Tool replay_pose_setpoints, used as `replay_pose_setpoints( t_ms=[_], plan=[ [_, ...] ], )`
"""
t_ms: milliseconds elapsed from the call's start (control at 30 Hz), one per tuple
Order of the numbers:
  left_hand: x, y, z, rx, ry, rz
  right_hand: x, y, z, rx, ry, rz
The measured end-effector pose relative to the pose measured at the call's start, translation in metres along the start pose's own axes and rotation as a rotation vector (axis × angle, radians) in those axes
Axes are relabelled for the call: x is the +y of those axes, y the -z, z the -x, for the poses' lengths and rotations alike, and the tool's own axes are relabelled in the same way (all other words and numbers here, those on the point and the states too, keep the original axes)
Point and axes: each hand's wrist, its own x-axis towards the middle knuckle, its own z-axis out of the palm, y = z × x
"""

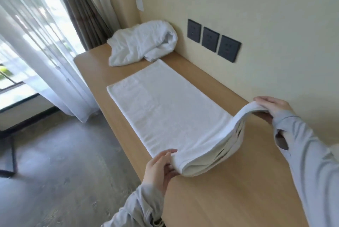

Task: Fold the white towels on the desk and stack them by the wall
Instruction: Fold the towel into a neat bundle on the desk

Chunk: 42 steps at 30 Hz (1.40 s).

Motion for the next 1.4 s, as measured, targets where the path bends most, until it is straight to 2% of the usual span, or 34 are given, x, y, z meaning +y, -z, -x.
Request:
replay_pose_setpoints(
  t_ms=[133, 233, 300, 400, 467, 567, 700, 833, 900, 933, 1000, 1067, 1167, 1233, 1300, 1400],
  plan=[
    [0.06, 0.026, -0.029, -0.166, 0.032, 0.014, -0.035, -0.049, -0.015, -0.001, -0.042, -0.23],
    [0.098, 0.047, -0.059, -0.183, -0.034, -0.119, -0.062, -0.096, -0.026, 0.01, -0.015, -0.278],
    [0.119, 0.058, -0.082, -0.124, -0.1, -0.286, -0.079, -0.134, -0.038, 0.018, 0.005, -0.253],
    [0.147, 0.075, -0.124, 0.053, -0.318, -0.565, -0.103, -0.202, -0.061, 0.029, 0.011, -0.202],
    [0.168, 0.088, -0.154, 0.103, -0.409, -0.595, -0.113, -0.253, -0.086, 0.068, 0.005, -0.116],
    [0.201, 0.115, -0.208, 0.109, -0.329, -0.485, -0.114, -0.331, -0.131, 0.131, -0.057, -0.027],
    [0.238, 0.15, -0.287, 0.085, -0.183, -0.462, -0.094, -0.427, -0.186, 0.209, -0.202, 0.118],
    [0.253, 0.178, -0.361, 0.072, 0.01, -0.435, -0.059, -0.492, -0.235, 0.071, -0.34, 0.222],
    [0.255, 0.188, -0.384, 0.073, 0.076, -0.465, -0.044, -0.508, -0.247, 0.081, -0.393, 0.32],
    [0.255, 0.192, -0.392, 0.076, 0.075, -0.487, -0.038, -0.512, -0.251, 0.11, -0.366, 0.367],
    [0.253, 0.197, -0.399, 0.115, 0.032, -0.585, -0.027, -0.511, -0.255, 0.154, -0.181, 0.479],
    [0.256, 0.196, -0.401, 0.168, -0.106, -0.733, -0.021, -0.498, -0.253, 0.148, 0.021, 0.583],
    [0.266, 0.184, -0.411, 0.17, -0.409, -0.886, -0.009, -0.476, -0.245, 0.034, 0.167, 0.672],
    [0.27, 0.173, -0.422, 0.138, -0.531, -1.051, 0.0, -0.467, -0.24, -0.078, 0.21, 0.75],
    [0.271, 0.164, -0.431, 0.118, -0.554, -1.192, 0.004, -0.464, -0.237, -0.138, 0.27, 0.851],
    [0.267, 0.159, -0.437, 0.112, -0.487, -1.28, 0.002, -0.471, -0.236, -0.132, 0.317, 0.988]
  ],
)
